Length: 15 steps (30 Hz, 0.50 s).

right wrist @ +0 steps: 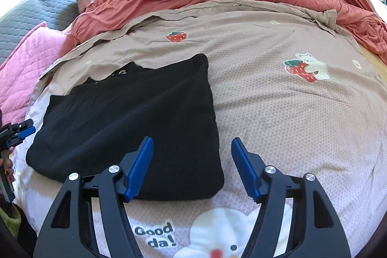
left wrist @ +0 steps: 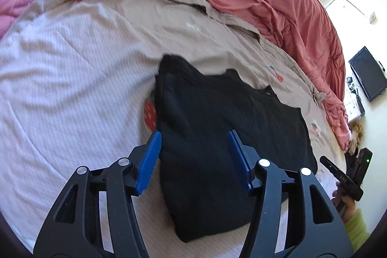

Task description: Fold small clothes

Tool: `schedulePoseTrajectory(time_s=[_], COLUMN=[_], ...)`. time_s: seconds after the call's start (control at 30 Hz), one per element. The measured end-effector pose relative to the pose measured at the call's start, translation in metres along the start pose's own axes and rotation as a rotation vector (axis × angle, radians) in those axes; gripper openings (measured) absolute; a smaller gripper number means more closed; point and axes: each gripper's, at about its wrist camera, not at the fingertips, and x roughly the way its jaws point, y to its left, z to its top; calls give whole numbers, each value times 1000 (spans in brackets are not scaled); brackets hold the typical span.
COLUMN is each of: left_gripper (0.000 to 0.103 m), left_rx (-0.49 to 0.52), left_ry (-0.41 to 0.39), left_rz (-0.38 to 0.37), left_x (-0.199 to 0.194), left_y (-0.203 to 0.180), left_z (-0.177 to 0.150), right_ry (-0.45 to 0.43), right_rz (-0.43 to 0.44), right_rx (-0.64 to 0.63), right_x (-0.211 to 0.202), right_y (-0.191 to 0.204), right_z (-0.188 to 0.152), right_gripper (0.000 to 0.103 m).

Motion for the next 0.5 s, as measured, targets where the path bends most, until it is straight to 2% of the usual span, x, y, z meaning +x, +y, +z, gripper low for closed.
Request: schedulePoseTrajectory(time_s=[0.17,0.23,0.3,0.4,0.5], left_gripper=[48,17,6,4,7], left_rx=[-27,-23,-13,42,-5], left_ry=[50,41,28,33,25], left_rz=[21,62,75,144,128], left_x=[16,16,9,4,-2], left_y=[-5,-6,-7,-9,-1], left_z=[-21,-26,-30,-38,-45], right_ry=[-24,-23,-13,-19,-33], right_rz=[14,28,49,55,66], right_rx=[1,8,2,-42,-68], right_x=[-2,2,6,9,12], right_y=[-5,-8,-9,-7,-4], right_z=[-11,-15,-17,-16,-12], right_gripper=[67,67,67,67,67])
